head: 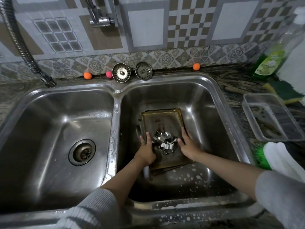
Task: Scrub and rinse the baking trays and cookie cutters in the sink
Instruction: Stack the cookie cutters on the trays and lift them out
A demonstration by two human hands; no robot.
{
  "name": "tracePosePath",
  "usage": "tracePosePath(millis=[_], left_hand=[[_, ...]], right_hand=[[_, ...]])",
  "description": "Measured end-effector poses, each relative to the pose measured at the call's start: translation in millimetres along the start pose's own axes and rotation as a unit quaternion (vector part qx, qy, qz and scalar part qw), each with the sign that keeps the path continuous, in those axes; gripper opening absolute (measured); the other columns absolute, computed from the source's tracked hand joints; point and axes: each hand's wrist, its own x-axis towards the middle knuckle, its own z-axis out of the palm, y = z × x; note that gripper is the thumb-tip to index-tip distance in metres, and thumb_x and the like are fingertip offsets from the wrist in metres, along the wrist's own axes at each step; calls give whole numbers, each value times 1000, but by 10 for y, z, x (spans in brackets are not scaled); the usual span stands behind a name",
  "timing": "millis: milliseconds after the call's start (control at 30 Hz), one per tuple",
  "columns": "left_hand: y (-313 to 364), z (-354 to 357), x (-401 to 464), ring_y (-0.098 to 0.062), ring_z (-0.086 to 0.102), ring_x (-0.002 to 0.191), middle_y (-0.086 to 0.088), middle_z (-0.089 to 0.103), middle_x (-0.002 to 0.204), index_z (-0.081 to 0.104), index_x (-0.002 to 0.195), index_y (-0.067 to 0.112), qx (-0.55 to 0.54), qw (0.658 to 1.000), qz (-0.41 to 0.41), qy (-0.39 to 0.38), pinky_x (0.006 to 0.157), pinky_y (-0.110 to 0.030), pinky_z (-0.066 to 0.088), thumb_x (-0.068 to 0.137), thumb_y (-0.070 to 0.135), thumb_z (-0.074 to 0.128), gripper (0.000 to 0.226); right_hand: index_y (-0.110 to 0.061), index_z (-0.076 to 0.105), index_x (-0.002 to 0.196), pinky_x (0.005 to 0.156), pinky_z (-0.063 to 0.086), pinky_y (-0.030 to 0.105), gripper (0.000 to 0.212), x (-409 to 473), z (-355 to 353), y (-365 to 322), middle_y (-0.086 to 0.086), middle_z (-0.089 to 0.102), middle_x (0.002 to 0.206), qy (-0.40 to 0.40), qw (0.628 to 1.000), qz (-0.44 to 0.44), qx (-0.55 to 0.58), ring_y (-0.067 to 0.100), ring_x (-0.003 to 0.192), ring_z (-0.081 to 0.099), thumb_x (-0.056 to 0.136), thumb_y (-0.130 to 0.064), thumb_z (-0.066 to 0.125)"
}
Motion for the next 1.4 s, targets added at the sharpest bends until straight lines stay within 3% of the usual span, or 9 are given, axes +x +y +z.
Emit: tracePosePath(millis=[267,400,467,567,700,867,1067,1267,1400], left_hand=[[-53,83,-129,-23,63,88,-18,-35,149,-48,130,19,-54,999,1,-9,52,-16,39,84,-7,48,109],[-25,25,31,-35,19,143,-21,-30,151,-49,126,18,-73,996,16,39,84,-18,37,86,-6,46,106],[-26,15,122,-40,39,131,-33,5,153,-49,127,16,-93,995,-10,31,81,-15,37,88,-2,46,104],[-11,46,121,-15,57,85,-28,41,142,-39,137,10,-127,991,-35,17,68,-18,41,94,7,44,93],[-31,133,107,-26,41,130,-20,6,157,-23,147,24,-196,978,-43,55,89,-18,30,93,8,49,91],[-64,205,151,-12,54,104,-8,51,132,-3,151,32,-273,958,-14,82,72,-10,41,87,-1,54,91],[-185,266,262,-27,41,132,-5,43,144,6,139,58,-299,947,-14,115,114,-42,28,81,28,49,78],[112,-14,134,-12,37,132,1,40,144,14,149,34,-387,911,54,134,117,-33,21,93,0,49,75],[197,-196,139,-12,39,132,1,40,145,17,150,29,-409,895,106,140,117,-39,26,92,-3,50,74]], right_hand=[[-31,-22,146,115,9,36,71,-68,-76,41,-2,-13,158,-49,995,-14,80,19,146,-2,102,-30,34],[-28,-15,149,114,16,35,69,-13,-174,-97,-3,1,159,-13,993,5,121,20,145,10,102,-29,35],[-26,-13,149,113,19,34,68,27,-202,-118,0,5,159,3,991,23,129,22,144,15,102,-28,35],[-26,-12,149,113,20,36,69,35,-202,-66,3,10,159,12,991,57,118,25,144,17,101,-29,37],[-29,-8,150,114,20,33,70,-25,-76,6,-1,9,159,-7,990,57,127,21,144,15,100,-25,41],[-36,9,149,108,32,33,72,-17,-74,-25,0,29,153,37,974,88,204,22,137,33,95,-21,54],[-41,14,148,109,29,34,73,-36,-172,-47,-2,28,153,43,964,62,256,20,140,28,93,-25,58],[-30,24,148,85,39,6,76,-75,-468,-271,-6,36,145,47,957,-45,282,2,119,40,86,-17,67],[-45,24,145,111,31,32,96,-130,-656,-371,-4,35,146,44,971,-106,211,10,134,33,65,-44,79]])
